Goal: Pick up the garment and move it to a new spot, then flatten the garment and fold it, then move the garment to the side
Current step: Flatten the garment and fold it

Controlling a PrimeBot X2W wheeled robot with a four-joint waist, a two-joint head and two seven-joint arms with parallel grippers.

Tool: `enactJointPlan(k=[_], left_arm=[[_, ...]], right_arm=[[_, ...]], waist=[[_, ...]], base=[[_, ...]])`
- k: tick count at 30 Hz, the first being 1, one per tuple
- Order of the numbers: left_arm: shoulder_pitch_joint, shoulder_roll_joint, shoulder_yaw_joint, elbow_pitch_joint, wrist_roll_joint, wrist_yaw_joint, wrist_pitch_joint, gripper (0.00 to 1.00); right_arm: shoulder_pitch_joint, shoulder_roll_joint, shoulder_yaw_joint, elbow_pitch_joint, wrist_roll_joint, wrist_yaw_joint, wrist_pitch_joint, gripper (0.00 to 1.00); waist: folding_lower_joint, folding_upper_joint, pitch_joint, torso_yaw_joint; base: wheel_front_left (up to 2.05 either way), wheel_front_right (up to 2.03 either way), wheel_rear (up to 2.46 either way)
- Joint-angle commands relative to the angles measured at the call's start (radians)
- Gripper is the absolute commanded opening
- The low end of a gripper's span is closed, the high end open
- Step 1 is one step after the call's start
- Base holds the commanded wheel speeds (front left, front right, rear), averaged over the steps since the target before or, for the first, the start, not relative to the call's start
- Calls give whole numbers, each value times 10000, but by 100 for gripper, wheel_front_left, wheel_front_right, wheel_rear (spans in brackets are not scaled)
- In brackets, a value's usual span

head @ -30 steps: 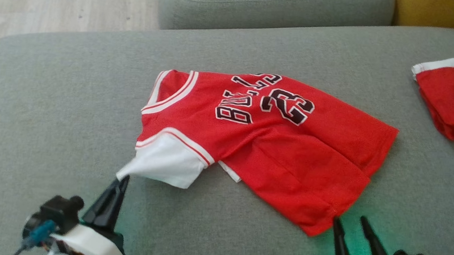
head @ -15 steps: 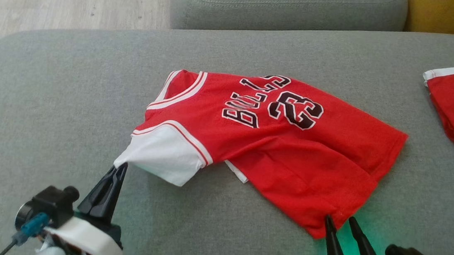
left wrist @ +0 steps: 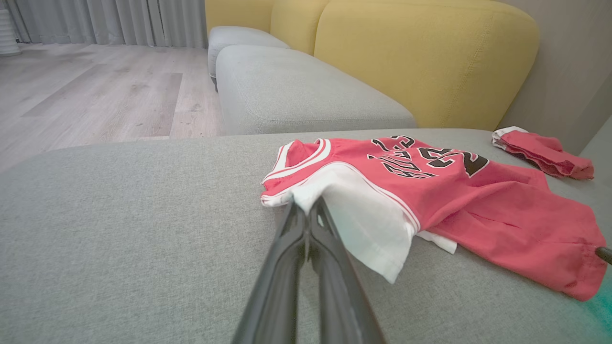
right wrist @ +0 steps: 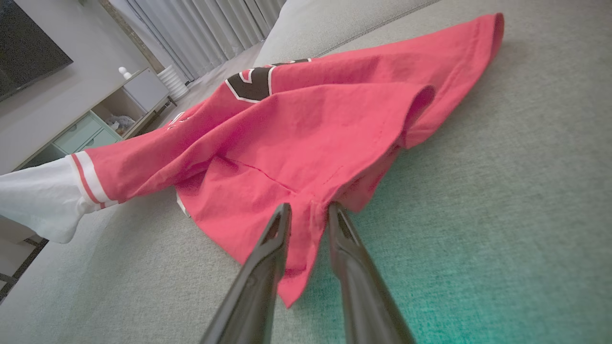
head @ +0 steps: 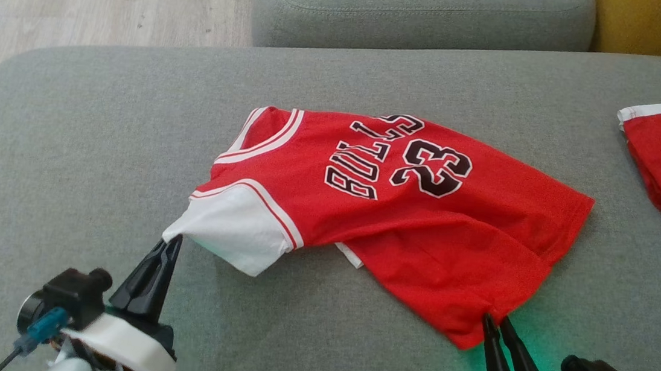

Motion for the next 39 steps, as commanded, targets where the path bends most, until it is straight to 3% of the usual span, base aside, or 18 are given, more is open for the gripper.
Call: enactJointPlan(k=[1,4,7,9,10,11,18,23,27,31,39], left_arm=[[-235,354,422,-323,-34,49,9,0],[-254,364,383,-354,-29,51,50,0],[-252,370,381,-348,-68,70,86,0],[-231,392,391,-326,-88,80,81,0],[-223,398,398,-318,-99,88,73,0],[-218,402,405,-310,-109,96,64,0],[-198,318,581,-247,-348,54,-200,0],[-493,299,1079,-634,-878,-229,-454,0],[-1483,435,1669,-1388,-1257,-538,-482,0],[-3027,619,2180,-2090,-1465,-941,-358,0],[-6385,615,2424,-2268,-1522,-1191,712,0]], right_arm=[[-388,-133,221,-209,35,67,-111,41],[-445,-104,204,-175,21,67,-111,42],[-492,-75,148,-133,-7,67,-111,34],[-536,-62,116,-100,-48,67,-111,22],[-564,-49,55,-110,-81,67,-111,6],[-590,-32,-28,-125,-121,67,-111,0],[-674,34,-418,-288,-397,67,-111,0],[-698,-77,-1304,-1462,-811,67,-111,0],[-1050,-656,-1949,-2714,-1352,67,-111,0],[-1802,-1712,-2418,-3715,-1928,67,-111,0],[-3713,-3407,-2986,-4575,-2511,67,98,0]], waist=[[0,0,8,7],[0,0,21,34],[0,0,27,44],[0,0,41,36],[0,0,51,31],[0,0,57,25],[0,0,-124,-41],[0,0,-558,-15],[0,0,-865,29],[0,0,-1136,50],[0,0,-1331,36]], base=[[0,0,0],[0,0,0],[0,0,0],[0,0,0],[0,0,0],[0,0,0],[0,0,0],[0,0,0],[0,0,0],[0,0,0],[0,0,0]])
